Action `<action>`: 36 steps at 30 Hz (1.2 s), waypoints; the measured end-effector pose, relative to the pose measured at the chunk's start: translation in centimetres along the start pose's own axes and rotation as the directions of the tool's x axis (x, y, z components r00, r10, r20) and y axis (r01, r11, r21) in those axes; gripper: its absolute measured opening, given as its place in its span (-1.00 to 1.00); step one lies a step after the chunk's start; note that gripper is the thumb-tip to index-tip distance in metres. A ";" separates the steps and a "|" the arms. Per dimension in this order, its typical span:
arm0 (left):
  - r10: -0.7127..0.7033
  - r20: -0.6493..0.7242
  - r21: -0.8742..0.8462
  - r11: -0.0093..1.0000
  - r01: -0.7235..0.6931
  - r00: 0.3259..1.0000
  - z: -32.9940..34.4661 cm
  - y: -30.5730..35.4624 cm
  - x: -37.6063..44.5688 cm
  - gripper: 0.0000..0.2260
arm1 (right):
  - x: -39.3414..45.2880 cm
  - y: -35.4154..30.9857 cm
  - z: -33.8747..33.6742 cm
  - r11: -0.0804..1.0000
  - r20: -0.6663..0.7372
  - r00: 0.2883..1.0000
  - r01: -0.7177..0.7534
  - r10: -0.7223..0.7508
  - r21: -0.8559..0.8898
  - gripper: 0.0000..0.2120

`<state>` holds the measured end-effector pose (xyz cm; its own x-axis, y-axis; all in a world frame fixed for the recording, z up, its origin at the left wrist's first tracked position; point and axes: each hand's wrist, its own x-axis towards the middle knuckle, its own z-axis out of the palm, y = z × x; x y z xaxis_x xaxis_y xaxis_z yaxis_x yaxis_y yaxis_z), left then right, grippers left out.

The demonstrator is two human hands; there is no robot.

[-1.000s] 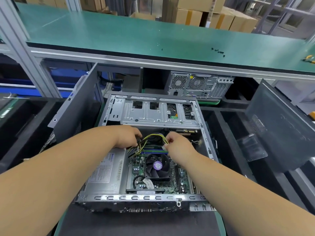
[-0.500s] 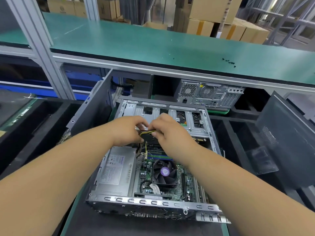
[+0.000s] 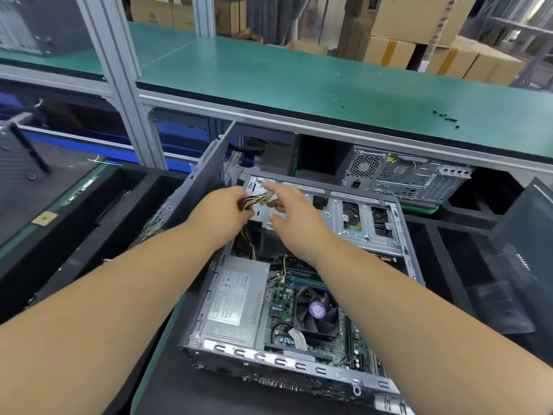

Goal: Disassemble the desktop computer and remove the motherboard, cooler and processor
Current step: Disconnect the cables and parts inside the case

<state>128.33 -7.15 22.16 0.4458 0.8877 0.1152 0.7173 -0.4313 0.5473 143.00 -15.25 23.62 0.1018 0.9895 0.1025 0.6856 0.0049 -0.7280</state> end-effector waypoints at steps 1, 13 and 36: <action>0.045 -0.025 0.078 0.996 -0.042 0.999 0.2 0.2 0.1 -0.98 | 0.2 0.1 0.2 1.000 -0.002 1.000 -0.013 0.013 0.014 -0.44; 0.024 -0.082 -0.087 0.996 -0.031 0.996 2.3 0.5 2.0 -0.68 | 1.7 3.1 0.6 0.984 -0.040 0.987 -0.151 0.155 0.100 -0.37; 0.130 -0.037 -0.143 0.981 -0.134 0.991 3.5 3.6 1.5 -0.73 | -3.5 7.6 -4.6 0.951 -0.186 0.946 -0.227 0.267 0.210 -0.57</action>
<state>133.42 -7.91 21.40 0.5152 0.8295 0.2158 0.5671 -0.5187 0.6399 151.18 -19.31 20.90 0.4130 0.9103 0.0288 0.4776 -0.1895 -0.8579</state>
